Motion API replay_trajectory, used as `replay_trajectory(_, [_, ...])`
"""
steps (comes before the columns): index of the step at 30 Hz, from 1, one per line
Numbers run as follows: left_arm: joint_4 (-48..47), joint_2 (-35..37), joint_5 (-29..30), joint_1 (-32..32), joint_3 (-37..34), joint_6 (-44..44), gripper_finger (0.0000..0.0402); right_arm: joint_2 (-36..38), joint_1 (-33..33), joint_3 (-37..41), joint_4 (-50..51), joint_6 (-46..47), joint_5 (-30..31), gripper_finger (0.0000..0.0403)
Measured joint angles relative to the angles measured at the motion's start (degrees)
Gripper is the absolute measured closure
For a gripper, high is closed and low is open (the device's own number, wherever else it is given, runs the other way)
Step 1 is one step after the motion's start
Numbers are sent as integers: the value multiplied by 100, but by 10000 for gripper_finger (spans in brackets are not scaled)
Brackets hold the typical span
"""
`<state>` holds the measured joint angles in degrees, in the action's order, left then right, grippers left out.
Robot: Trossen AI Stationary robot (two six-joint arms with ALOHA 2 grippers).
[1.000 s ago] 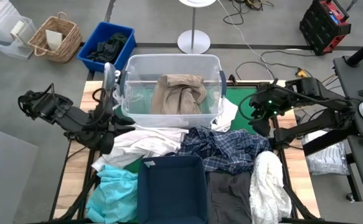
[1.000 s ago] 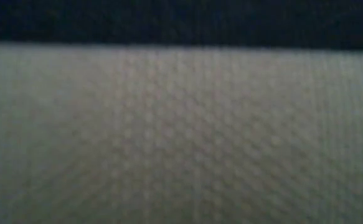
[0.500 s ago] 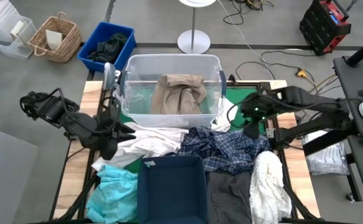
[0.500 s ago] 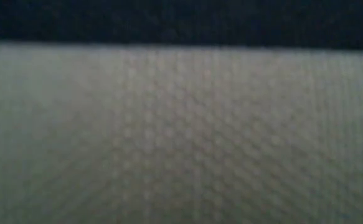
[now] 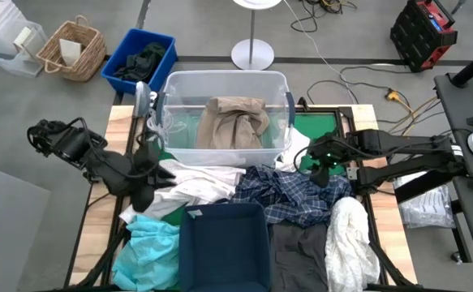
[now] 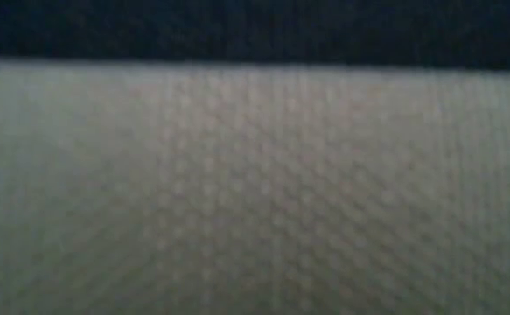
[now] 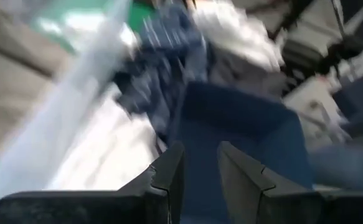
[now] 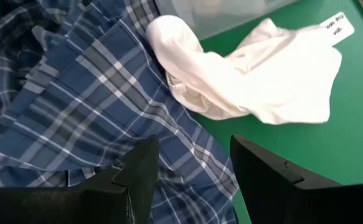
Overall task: Sort clothes
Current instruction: Put the white polo shirt into the blue laundry bin
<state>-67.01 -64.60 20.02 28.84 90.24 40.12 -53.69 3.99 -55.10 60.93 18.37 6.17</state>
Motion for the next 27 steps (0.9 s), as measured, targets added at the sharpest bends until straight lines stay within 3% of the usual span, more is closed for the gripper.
replay_trajectory(3, [-346,-41,-353,29,0,385,323,39,0,49,-3,164,-2,213])
replay_trajectory(8, [-1243,-249,-462,51,0,934,323,41,0,-164,-43,264,0,213])
replay_trajectory(13, [-2197,-611,-322,62,-3,929,323,39,0,-618,-42,241,137,213])
replay_trajectory(17, [-2272,-841,-197,60,-101,473,317,39,0,-1042,-42,138,312,213])
replay_trajectory(21, [-2294,-825,-1,70,-633,99,309,35,0,-1398,-43,26,457,213])
replay_trajectory(27, [-1983,-243,43,129,-1949,312,297,38,0,-1682,-42,-80,459,213])
